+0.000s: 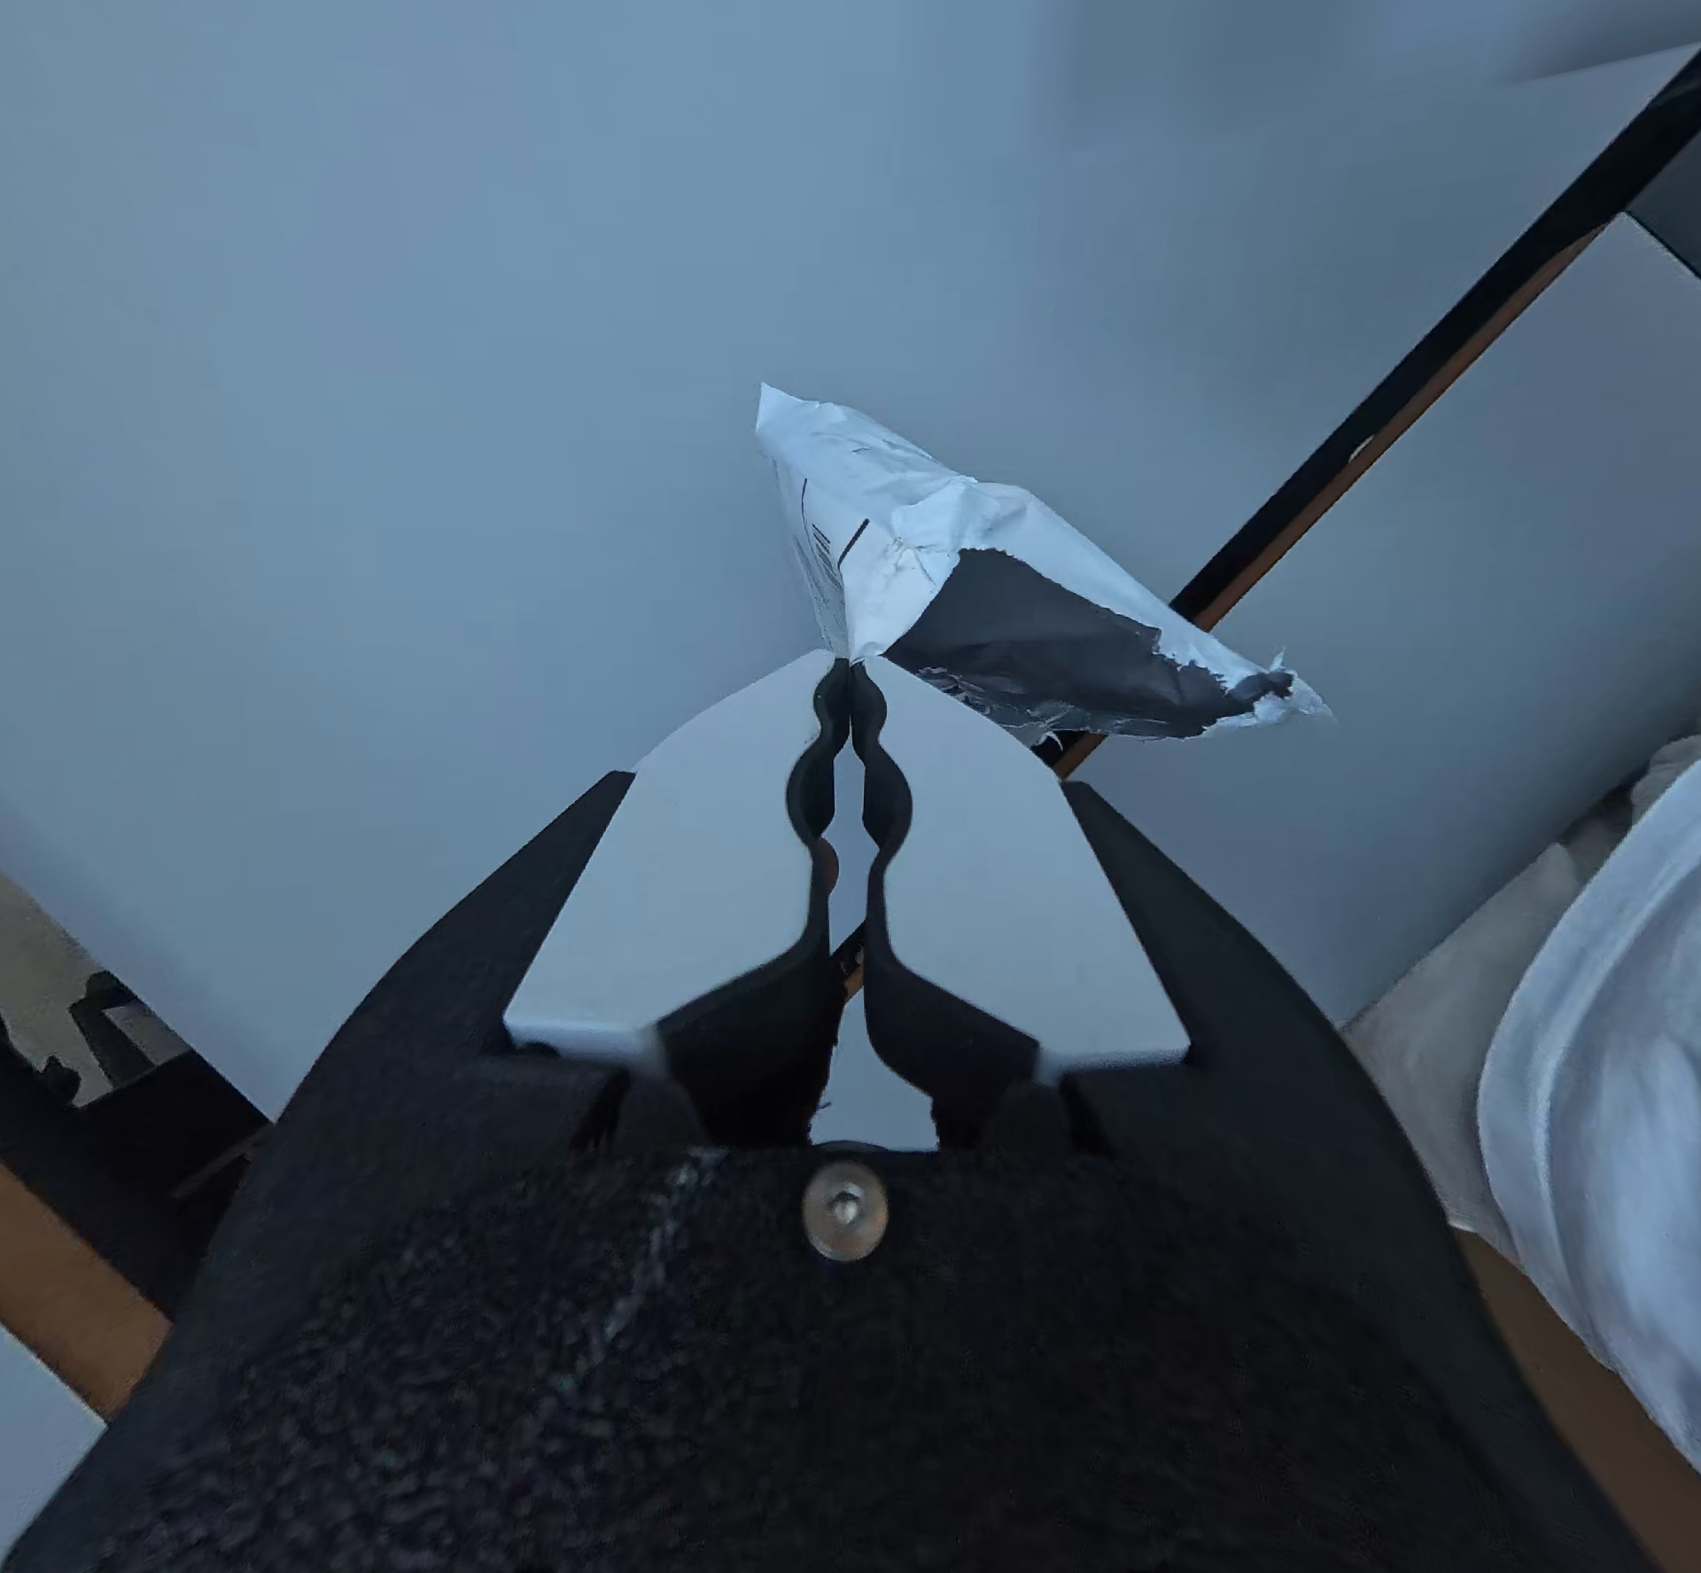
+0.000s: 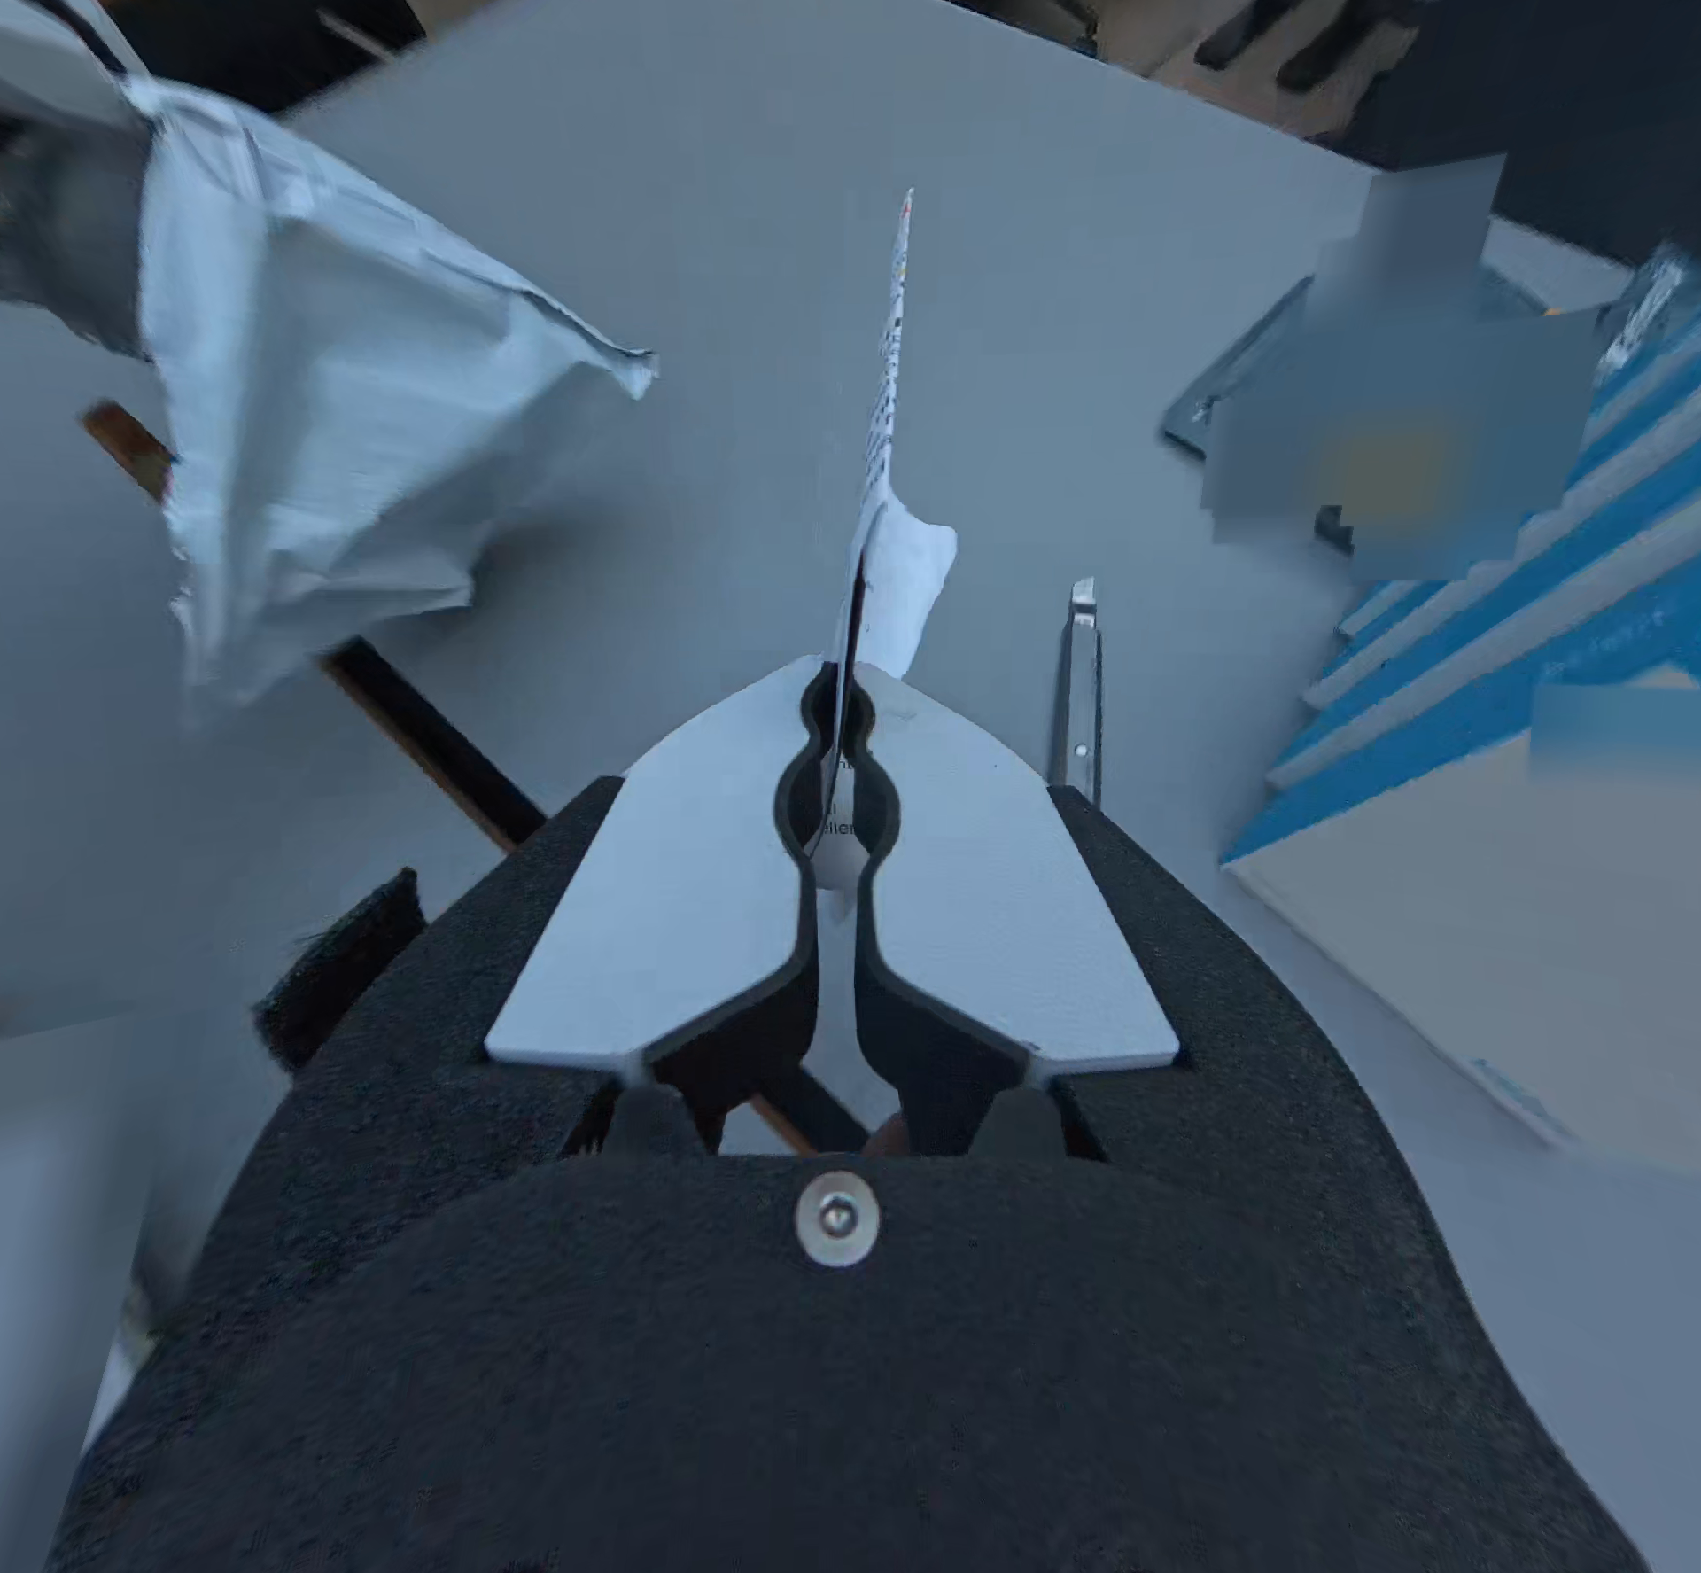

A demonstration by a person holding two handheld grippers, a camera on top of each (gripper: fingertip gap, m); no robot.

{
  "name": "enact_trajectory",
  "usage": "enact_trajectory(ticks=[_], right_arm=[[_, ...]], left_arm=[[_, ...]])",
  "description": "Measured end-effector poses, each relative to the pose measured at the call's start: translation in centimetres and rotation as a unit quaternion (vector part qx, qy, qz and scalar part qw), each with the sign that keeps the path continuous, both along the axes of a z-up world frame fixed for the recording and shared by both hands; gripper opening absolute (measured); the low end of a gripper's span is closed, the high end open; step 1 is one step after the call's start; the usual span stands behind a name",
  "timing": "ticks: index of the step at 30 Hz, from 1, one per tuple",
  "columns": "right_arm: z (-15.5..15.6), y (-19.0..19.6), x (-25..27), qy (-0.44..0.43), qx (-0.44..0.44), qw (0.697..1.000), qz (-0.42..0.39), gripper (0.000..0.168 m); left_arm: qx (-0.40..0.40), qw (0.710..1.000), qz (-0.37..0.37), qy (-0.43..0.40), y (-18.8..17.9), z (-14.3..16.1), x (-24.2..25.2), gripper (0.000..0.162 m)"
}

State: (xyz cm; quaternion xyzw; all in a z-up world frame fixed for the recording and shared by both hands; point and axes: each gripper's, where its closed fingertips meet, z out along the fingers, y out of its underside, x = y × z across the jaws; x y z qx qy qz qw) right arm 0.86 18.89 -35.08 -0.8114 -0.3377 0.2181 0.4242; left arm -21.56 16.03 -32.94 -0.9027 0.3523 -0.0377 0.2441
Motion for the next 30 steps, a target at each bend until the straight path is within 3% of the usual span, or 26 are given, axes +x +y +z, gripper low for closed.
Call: enact_trajectory(ticks=[1,4,6,10,13,16,20,21,22,23,27,30], right_arm=[[-0.5,0.6,-1.1,-0.049,0.026,0.998,0.011,0.002],[-3.6,2.3,-3.7,-0.194,0.07,0.978,0.042,0.068],[-3.9,2.6,-4.5,-0.224,0.074,0.971,0.049,0.08],[0.9,-0.1,-7.2,-0.157,0.108,0.978,0.082,0.077],[3.3,-2.9,-10.3,-0.157,0.172,0.962,0.141,0.077],[2.1,-5.3,-14.1,-0.151,0.162,0.955,0.199,0.075],[-2.5,-5.5,-18.1,-0.145,0.054,0.961,0.23,0.067],[-3.6,-5.3,-18.7,-0.147,0.024,0.961,0.232,0.054],[-4.1,-4.8,-19.0,-0.15,0.009,0.962,0.23,0.008],[-4.2,-4.1,-18.8,-0.161,0.02,0.961,0.224,0.0],[-3.3,-2.6,-17.7,-0.213,0.107,0.937,0.256,0.0],[-3.7,-2.4,-16.8,-0.266,0.152,0.9,0.309,0.0]], left_arm=[[0.01,1.0,0.006,-0.003,0.2,0.0,-0.5,0.0],[0.025,0.999,0.032,-0.014,0.4,0.1,-1.6,0.0],[0.031,0.998,0.048,-0.011,0.5,0.0,-2.2,0.0],[0.043,0.997,0.067,0.01,0.2,-0.1,-2.8,0.0],[0.049,0.996,0.075,0.023,-0.3,0.1,-2.7,0.0],[0.05,0.996,0.076,0.006,-1.0,0.7,-1.6,0.0],[0.058,0.997,0.056,0.002,-1.7,1.4,-0.5,0.0],[0.055,0.997,0.052,0.002,-1.9,1.4,-0.4,0.0],[0.055,0.997,0.048,0.005,-2.0,1.4,-0.5,0.0],[0.057,0.997,0.042,0.02,-2.1,1.2,-0.8,0.0],[0.078,0.989,-0.023,0.121,-2.5,0.3,-2.7,0.0],[0.077,0.986,-0.071,0.128,-2.6,-0.5,-2.4,0.0]])
